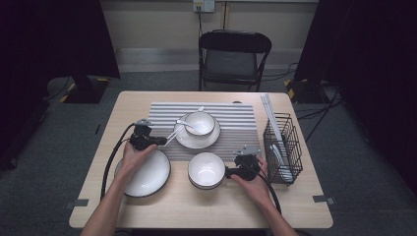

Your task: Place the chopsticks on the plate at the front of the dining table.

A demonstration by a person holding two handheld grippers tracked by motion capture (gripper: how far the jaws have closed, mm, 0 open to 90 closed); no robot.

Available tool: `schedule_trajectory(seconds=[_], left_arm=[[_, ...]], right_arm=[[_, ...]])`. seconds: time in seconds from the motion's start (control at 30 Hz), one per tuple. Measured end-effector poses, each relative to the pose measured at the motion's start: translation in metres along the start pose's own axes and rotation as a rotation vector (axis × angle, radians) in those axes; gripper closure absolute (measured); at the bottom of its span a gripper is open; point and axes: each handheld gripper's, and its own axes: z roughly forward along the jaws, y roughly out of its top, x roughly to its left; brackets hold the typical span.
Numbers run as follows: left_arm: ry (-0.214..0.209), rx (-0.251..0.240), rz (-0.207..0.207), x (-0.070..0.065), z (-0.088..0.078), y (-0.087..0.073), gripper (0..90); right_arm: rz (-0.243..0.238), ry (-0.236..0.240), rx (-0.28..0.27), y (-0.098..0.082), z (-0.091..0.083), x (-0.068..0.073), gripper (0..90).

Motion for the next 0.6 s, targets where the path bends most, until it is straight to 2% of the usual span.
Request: schedule_trajectory(seconds=[0.03,0.1,0.17,0.33,0.53,0.6], left_arm=[[-0.015,-0.005,-0.005,0.0,-0.001,0.0,83.2],[-0.016,-0.012,0.003,0.0,-0.003,0.001,83.3],[-0.061,-0.03,-0.01,0.002,-0.006,0.001,82.3],[-0.025,-0.037,-0.02,0.005,-0.011,0.001,81.9],[0.014,-0.015,-0.034,0.012,-0.011,-0.002,82.2],[0.023,-0.002,-0.023,0.011,-0.009,-0.002,81.4]], right_arm=[[0.0,0.0,0.0,0.0,0.0,0.0,17.4],[0.0,0.0,0.0,0.0,0.0,0.0,17.4],[0.0,0.0,0.0,0.0,0.0,0.0,17.4],[0.0,0.0,0.0,0.0,0.0,0.0,17.4],[0.001,0.0,0.0,0.0,0.0,0.0,17.4],[0.0,0.0,0.0,0.0,0.0,0.0,17.4]])
